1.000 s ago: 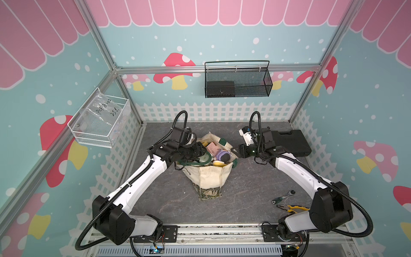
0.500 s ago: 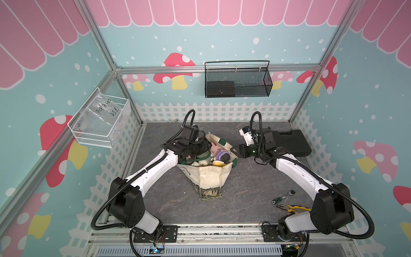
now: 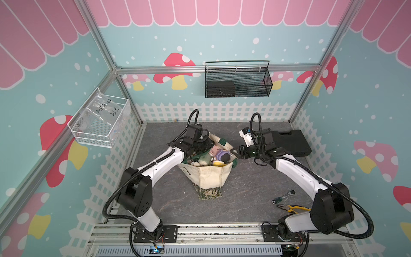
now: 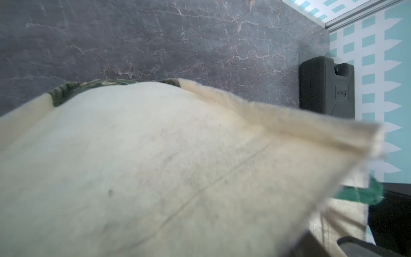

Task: Take out the pencil sharpeners from the tote bags
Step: Adjust the canvas bag at the center of the board.

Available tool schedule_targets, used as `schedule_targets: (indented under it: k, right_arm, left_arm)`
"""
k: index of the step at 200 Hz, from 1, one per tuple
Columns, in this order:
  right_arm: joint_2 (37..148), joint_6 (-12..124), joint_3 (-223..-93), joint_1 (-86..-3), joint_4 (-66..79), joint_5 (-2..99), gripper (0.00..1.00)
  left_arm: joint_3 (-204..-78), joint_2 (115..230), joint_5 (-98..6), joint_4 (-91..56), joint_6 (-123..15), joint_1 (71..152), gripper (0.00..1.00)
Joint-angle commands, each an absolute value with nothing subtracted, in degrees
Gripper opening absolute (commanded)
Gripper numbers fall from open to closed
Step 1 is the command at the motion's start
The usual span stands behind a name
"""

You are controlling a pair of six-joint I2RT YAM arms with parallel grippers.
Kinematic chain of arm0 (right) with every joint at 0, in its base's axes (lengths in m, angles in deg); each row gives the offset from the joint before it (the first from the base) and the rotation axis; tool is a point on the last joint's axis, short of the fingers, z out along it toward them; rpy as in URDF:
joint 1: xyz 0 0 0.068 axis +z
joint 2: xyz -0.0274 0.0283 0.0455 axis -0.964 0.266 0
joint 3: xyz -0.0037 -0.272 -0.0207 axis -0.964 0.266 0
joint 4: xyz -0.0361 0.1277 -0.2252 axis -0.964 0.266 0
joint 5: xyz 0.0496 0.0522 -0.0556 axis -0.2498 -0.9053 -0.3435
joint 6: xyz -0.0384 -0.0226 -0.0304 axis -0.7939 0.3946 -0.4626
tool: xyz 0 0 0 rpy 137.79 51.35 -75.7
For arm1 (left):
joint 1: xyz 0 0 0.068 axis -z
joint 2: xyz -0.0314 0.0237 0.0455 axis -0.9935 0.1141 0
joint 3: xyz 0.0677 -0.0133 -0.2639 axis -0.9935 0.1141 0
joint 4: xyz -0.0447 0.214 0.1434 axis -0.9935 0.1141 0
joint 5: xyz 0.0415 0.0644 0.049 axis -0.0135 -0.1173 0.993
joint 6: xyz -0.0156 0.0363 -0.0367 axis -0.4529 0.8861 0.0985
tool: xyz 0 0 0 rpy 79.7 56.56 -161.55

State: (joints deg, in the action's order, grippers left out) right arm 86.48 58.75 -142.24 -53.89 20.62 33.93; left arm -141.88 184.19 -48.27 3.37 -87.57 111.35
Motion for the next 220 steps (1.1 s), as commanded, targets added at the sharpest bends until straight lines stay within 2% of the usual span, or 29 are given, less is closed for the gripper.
schedule_targets:
  k: [1,27,65,91,124,131,151,170,177,183,186,199,220]
  right_arm:
    - [85.0,58.5,-141.5,-53.7,20.5,33.8,0.63]
    - [85.1,58.3,-141.5,-53.7,20.5,33.8,0.63]
    - [85.0,57.9,-141.5,-53.6,20.4,33.7,0.63]
    - [85.1,57.7,-141.8,-53.6,20.3,33.4,0.62]
    - [85.5,57.8,-142.2,-53.7,20.0,32.9,0.62]
    - [85.5,57.8,-142.2,-53.7,19.9,32.7,0.62]
    - [85.5,57.7,-142.3,-53.6,19.8,32.7,0.62]
    - [85.5,57.5,-142.3,-53.6,19.9,32.6,0.62]
    - [85.4,57.3,-142.3,-53.7,19.9,32.5,0.62]
    - [85.4,57.3,-142.4,-53.7,19.9,32.6,0.62]
    - [85.4,57.3,-142.4,-53.7,19.9,32.6,0.62]
    - [85.3,57.1,-142.5,-53.7,19.9,32.6,0.62]
    - [85.4,57.1,-142.7,-53.7,20.0,32.6,0.62]
  left_arm:
    - [-143.6,182.3,-49.6,1.1,-87.4,111.8,0.22]
    - [-143.9,176.7,-48.6,5.1,-84.5,111.8,0.1]
    - [-141.3,163.6,-49.2,15.6,-80.1,108.6,0.0]
    - [-134.9,153.5,-55.0,22.2,-79.0,97.8,0.0]
    - [-132.6,145.8,-54.5,34.6,-71.8,84.8,0.02]
    - [-132.2,145.2,-52.8,36.3,-70.4,83.6,0.05]
    - [-132.1,145.9,-47.2,41.2,-67.2,82.3,0.06]
    - [-131.8,147.2,-37.0,45.4,-65.8,81.7,0.1]
    - [-131.3,147.7,-34.6,46.1,-65.5,81.3,0.12]
    - [-130.8,148.0,-33.3,46.3,-65.1,80.9,0.19]
    - [-130.5,148.2,-32.7,46.4,-64.9,80.8,0.24]
    - [-130.2,148.6,-31.0,47.1,-63.8,80.4,0.59]
    - [-130.6,147.3,-27.1,48.1,-63.6,80.2,0.81]
